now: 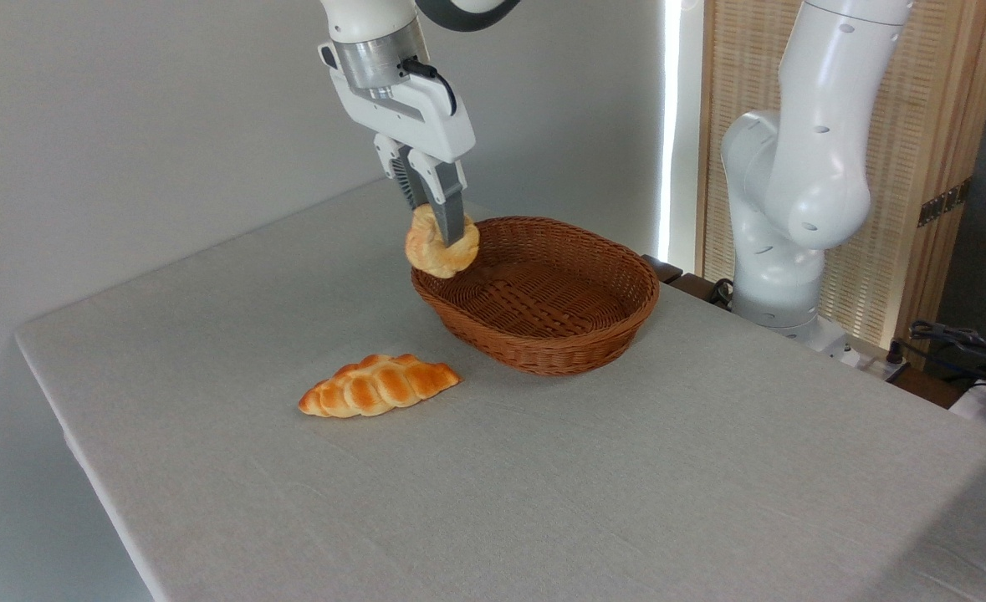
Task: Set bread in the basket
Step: 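Lift the round roll and carry it over the wicker basket, then open the gripper to release the roll into the basket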
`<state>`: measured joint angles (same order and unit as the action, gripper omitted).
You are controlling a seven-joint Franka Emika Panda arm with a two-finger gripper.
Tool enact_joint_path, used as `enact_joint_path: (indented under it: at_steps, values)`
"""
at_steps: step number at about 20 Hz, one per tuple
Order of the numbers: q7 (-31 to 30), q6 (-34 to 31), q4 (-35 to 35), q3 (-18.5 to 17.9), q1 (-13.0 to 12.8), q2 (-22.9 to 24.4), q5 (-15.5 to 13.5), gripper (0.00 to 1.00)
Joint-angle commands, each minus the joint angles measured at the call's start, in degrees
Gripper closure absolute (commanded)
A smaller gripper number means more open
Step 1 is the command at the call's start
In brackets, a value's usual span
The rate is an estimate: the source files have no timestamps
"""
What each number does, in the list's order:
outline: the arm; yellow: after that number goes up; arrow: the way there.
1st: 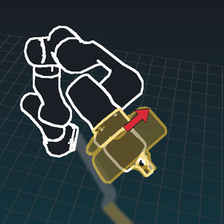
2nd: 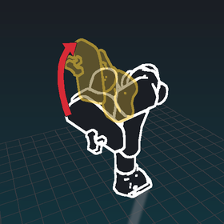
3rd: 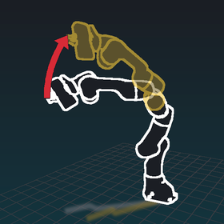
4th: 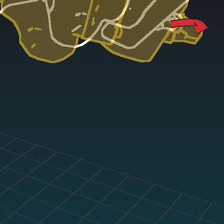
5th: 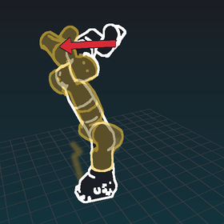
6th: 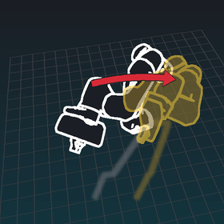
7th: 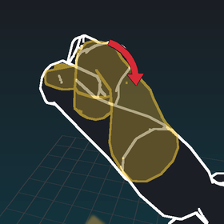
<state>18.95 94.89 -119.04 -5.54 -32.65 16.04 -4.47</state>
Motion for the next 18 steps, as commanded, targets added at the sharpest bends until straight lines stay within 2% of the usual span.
enact_joint_path:
  at_steps: [1,13,15,18]
  values:
    - [-1.1,-4.0,-0.5,1.9,-0.7,-1.1,0.0,0.00]
    - [-0.2,-4.5,-0.1,2.1,-0.3,-2.4,0.3,0.00]
    - [0.6,-3.0,1.4,1.0,0.2,-2.4,0.4,0.00]
    - [4.7,0.5,4.2,-3.6,1.2,-2.2,0.6,0.00]
